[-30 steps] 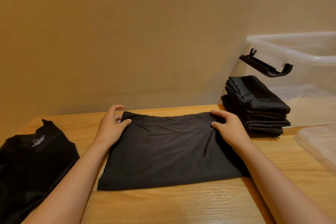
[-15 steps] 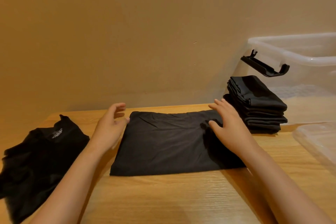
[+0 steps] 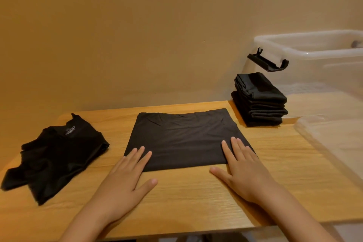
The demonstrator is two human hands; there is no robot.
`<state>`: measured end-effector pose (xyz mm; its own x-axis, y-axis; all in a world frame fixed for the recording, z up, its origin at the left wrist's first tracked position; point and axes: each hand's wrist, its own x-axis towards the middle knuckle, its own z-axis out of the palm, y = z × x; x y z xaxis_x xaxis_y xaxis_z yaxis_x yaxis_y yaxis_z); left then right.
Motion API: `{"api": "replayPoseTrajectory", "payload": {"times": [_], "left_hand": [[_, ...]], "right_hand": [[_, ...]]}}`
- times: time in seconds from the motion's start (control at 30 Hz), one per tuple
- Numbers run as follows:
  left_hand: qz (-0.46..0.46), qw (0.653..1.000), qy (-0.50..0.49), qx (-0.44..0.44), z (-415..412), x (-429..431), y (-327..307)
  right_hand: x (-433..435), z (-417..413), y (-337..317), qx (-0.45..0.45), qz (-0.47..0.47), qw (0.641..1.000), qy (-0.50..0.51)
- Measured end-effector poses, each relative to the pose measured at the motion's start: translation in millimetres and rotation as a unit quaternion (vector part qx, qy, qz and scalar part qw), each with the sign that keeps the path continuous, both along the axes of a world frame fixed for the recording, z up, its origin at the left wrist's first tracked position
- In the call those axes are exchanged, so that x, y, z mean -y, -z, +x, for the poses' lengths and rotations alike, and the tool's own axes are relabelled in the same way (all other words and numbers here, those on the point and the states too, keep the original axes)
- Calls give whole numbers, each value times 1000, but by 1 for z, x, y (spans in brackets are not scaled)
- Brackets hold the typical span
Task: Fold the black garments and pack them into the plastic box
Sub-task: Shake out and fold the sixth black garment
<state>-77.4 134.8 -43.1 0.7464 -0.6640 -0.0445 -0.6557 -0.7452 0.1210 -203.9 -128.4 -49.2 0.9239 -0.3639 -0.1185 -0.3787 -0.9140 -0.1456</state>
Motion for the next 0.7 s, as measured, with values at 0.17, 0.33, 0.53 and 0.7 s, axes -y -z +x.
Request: {"api": "replayPoseTrajectory", "payload": {"times": [0.17, 0.33, 0.53, 0.7], "left_hand": [[-4, 1000, 12, -11, -30, -17, 2], [-5, 1000, 11, -7, -60, -30, 7], [-113, 993, 21, 14, -75, -55, 18], [-224, 972, 41, 48, -91, -82, 34]], "right_hand": [[-8, -37, 6, 28, -6, 1000, -12], [-26, -69, 5, 60, -17, 998, -4], [-38, -100, 18, 141, -82, 987, 5], [-32, -132, 57, 336, -67, 939, -33]]}}
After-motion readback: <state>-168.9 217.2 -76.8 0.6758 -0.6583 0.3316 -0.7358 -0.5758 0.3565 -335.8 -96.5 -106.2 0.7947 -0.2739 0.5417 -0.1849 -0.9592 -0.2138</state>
